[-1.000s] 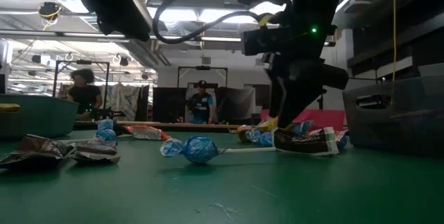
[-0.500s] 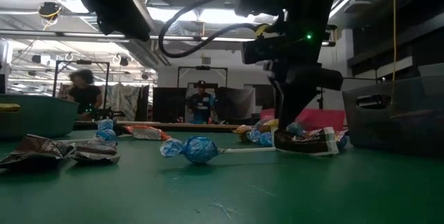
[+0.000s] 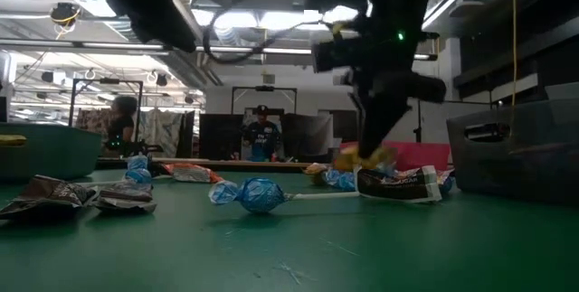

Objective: Sort candy
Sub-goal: Put the yellow candy into the blue bin

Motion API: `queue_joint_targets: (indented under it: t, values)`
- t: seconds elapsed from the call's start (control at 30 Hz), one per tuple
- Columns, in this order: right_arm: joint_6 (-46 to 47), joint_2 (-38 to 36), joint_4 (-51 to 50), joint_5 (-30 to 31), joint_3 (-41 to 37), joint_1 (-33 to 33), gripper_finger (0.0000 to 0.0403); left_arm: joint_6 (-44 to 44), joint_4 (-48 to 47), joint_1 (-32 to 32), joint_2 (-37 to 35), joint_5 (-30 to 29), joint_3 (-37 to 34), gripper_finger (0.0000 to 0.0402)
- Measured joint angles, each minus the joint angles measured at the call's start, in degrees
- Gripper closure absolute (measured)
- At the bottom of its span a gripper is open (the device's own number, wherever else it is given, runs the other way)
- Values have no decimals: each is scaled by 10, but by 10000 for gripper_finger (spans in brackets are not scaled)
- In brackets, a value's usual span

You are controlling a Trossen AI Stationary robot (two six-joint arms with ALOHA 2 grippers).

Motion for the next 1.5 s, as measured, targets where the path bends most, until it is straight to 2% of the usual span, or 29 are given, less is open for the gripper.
queue_joint_targets:
  t: [0.13,0.3,0.53,0.83,1.07,1.5]
  values:
    - [-2,0,-15,0,38,0,394,57,28,0,0,22,0,303]
    - [-30,-1,-13,0,83,0,398,88,61,0,0,34,0,303]
    - [-48,-1,34,-5,124,0,399,130,80,0,0,34,0,303]
    - [-63,-2,138,-49,129,-1,401,225,96,0,0,32,0,303]
    - [-63,-2,201,-55,129,-1,401,309,96,0,0,32,0,303]
    - [-75,-2,275,-55,129,-1,400,330,90,0,0,32,0,303]
